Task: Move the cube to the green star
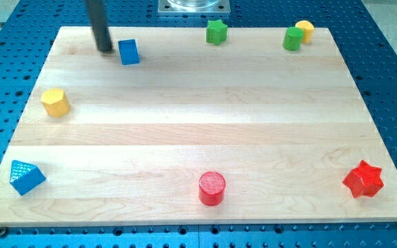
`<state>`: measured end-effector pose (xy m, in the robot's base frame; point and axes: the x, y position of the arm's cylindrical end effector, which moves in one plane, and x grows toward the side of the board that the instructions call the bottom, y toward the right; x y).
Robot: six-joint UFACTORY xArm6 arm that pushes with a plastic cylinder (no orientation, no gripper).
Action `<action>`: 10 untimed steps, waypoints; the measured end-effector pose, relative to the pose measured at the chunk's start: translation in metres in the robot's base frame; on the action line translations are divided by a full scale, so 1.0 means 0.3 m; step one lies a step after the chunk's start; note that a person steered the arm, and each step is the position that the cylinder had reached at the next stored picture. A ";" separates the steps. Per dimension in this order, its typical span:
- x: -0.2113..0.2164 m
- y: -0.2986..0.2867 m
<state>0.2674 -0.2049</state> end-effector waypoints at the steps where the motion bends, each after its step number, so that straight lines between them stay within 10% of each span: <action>1: 0.078 0.188; 5: -0.032 0.574; 7: 0.747 0.260; 10: 0.617 -0.322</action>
